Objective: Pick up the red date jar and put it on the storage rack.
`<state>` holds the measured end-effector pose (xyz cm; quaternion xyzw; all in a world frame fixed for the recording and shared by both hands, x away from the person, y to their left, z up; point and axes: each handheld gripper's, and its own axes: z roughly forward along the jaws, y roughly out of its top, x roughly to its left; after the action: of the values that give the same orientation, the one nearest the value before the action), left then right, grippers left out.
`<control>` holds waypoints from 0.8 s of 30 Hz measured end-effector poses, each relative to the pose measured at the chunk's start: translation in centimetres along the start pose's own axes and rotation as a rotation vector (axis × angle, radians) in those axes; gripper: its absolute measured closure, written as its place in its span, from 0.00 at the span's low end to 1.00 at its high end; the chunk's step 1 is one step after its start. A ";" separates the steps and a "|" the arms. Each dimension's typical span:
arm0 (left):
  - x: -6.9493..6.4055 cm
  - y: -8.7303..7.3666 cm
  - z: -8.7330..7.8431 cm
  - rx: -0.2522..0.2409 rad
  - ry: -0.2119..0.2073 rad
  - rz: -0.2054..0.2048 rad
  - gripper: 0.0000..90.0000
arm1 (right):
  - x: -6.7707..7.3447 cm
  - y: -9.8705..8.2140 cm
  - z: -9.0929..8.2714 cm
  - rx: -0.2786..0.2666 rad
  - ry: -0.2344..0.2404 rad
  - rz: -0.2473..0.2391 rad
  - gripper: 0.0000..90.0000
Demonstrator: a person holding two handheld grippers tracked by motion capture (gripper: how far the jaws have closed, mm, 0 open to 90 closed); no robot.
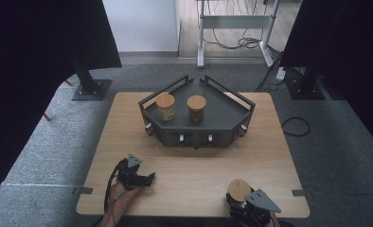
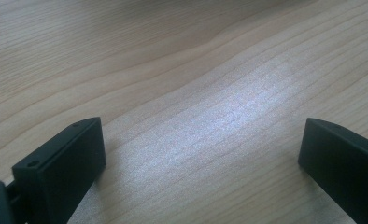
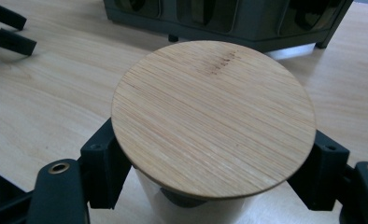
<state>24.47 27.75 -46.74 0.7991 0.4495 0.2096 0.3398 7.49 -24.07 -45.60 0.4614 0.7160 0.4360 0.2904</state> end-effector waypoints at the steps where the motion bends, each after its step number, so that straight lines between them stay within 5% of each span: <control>1: 0.0 0.0 0.0 0.000 0.000 0.000 0.00 | -0.1 0.2 0.0 -0.001 0.000 -0.001 0.27; 24: 0.0 0.0 0.0 0.000 0.000 0.000 0.00 | -1.7 3.9 0.7 -0.029 0.016 0.006 0.27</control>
<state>24.47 27.75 -46.73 0.7992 0.4495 0.2096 0.3397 10.36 -24.64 -42.40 0.4557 0.7105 0.4508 0.2902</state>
